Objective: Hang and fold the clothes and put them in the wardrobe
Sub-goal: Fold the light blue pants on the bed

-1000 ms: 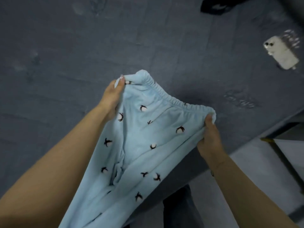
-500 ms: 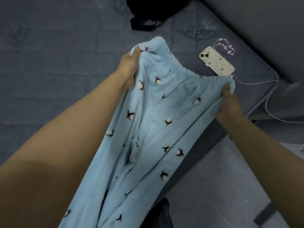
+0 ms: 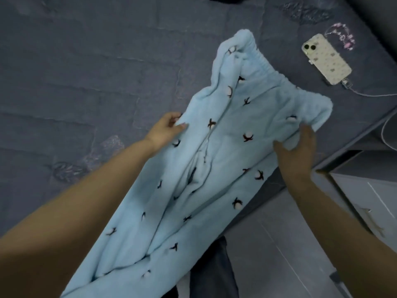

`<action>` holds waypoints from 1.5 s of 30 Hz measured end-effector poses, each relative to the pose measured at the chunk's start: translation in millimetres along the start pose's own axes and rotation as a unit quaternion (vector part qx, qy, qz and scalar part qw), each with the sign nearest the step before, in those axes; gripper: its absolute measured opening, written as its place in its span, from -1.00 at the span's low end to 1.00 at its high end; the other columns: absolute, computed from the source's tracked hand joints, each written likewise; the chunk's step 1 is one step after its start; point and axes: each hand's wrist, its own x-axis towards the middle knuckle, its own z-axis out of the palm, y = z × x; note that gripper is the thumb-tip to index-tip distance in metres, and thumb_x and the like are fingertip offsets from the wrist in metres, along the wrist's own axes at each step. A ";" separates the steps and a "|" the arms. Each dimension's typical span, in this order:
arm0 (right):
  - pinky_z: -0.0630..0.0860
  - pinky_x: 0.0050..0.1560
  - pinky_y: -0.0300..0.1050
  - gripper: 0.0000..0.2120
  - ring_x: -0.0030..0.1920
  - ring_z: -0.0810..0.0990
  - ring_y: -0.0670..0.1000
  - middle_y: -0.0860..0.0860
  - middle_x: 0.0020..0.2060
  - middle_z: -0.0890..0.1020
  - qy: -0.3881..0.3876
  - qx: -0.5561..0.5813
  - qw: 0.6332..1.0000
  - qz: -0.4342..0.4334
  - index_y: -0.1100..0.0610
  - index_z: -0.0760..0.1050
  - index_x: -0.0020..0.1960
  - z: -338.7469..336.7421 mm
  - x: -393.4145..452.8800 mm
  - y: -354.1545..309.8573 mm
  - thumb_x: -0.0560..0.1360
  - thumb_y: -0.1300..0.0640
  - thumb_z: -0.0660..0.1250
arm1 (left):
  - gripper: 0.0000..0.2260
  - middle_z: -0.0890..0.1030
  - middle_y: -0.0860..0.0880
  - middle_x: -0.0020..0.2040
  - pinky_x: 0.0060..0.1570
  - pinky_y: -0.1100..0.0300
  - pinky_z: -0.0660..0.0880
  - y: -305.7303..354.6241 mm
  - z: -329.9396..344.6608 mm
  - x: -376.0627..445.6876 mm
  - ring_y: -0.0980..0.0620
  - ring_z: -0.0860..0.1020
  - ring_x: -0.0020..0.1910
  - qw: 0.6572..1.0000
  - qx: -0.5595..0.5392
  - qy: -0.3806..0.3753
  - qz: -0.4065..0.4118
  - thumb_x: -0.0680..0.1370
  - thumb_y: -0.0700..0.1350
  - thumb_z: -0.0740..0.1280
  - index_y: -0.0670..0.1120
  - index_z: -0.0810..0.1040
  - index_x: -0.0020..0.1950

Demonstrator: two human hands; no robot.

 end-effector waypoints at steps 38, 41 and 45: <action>0.31 -0.14 -0.09 -0.74 0.04 0.54 0.19 0.22 0.05 0.58 -0.443 -0.344 0.642 -0.522 0.29 0.50 0.09 411.1 -326.6 -258.4 0.55 0.11 0.36 | -0.74 0.59 -0.13 0.01 -0.08 0.09 0.35 -350.6 -362.8 -278.3 -0.15 0.51 0.00 0.945 0.208 0.239 -0.084 0.53 0.05 0.40 -0.11 0.57 0.09; 0.34 0.23 0.00 -0.55 0.27 0.43 0.19 0.19 0.27 0.46 -0.399 -0.406 0.659 -0.492 0.21 0.41 0.33 446.5 -318.8 -260.4 0.53 0.03 0.38 | -0.68 0.46 -0.15 0.27 0.26 -0.05 0.23 -373.8 -376.1 -261.0 -0.19 0.36 0.28 0.893 0.254 0.344 -0.141 0.56 0.00 0.34 -0.07 0.49 0.28; 0.14 0.47 0.05 -0.33 0.46 0.23 0.20 0.17 0.48 0.24 -0.364 -0.389 0.656 -0.535 0.19 0.20 0.52 444.3 -333.2 -229.3 0.52 0.04 0.39 | -0.47 0.31 -0.19 0.38 0.28 -0.13 0.29 -417.8 -339.6 -275.1 -0.22 0.29 0.36 0.863 0.052 0.439 -0.244 0.52 0.05 0.40 -0.13 0.33 0.39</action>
